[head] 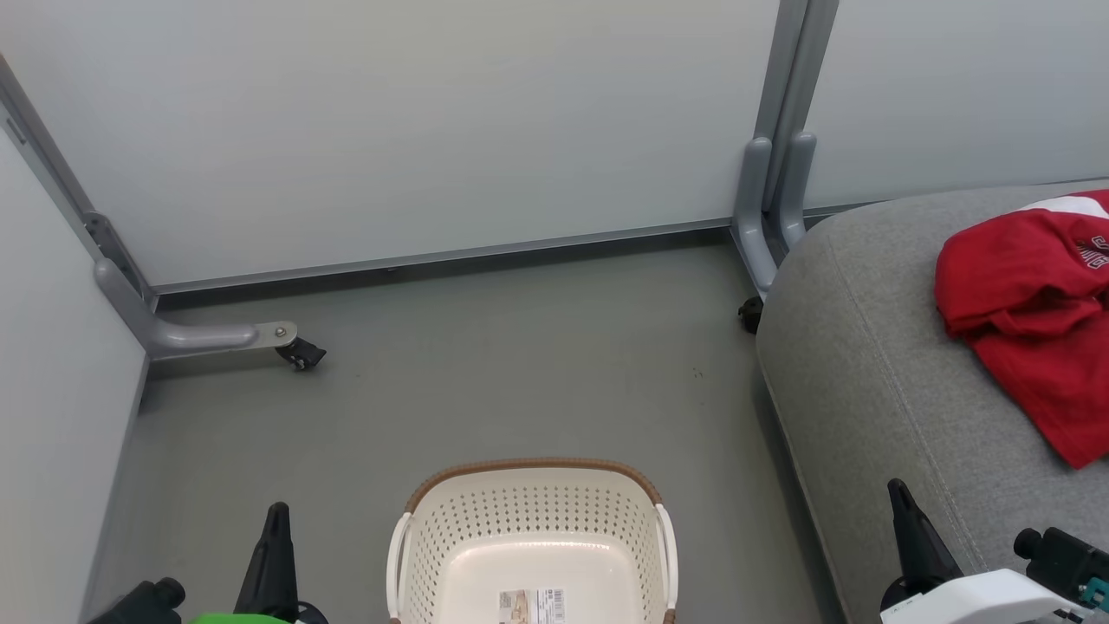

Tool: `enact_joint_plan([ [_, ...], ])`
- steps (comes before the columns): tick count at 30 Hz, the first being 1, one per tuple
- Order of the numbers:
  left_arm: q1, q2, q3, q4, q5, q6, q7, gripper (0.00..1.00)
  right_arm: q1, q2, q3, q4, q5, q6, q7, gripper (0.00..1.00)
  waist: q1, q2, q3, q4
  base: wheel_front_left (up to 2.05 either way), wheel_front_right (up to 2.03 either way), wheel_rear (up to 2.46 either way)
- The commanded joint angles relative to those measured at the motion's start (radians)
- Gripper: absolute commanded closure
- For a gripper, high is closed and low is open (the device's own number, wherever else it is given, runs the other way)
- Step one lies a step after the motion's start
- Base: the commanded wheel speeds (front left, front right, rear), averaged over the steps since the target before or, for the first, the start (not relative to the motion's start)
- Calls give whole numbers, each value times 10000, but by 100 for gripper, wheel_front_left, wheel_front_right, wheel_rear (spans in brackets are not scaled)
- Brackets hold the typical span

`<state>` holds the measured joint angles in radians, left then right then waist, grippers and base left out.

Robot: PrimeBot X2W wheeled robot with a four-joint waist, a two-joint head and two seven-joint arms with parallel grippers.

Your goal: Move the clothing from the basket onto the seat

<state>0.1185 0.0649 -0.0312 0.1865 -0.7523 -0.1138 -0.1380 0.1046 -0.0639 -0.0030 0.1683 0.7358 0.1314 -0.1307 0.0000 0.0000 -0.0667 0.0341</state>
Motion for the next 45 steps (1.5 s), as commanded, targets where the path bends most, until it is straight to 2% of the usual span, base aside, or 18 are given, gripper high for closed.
enact_joint_plan([
  [1,-383,106,93,-77,-529,-30,121,100,-326,-97,-73,-53,537,-4,115,100,0,0,20,-10,0,0,0],
  [19,-918,137,336,86,-2826,-79,673,100,-827,-104,-272,159,2837,-5,684,100,0,0,156,-77,0,0,0],
  [45,-1537,134,677,294,-5485,-124,1369,100,-1431,-82,-542,419,5516,-8,1381,100,0,0,354,-173,0,0,0],
])
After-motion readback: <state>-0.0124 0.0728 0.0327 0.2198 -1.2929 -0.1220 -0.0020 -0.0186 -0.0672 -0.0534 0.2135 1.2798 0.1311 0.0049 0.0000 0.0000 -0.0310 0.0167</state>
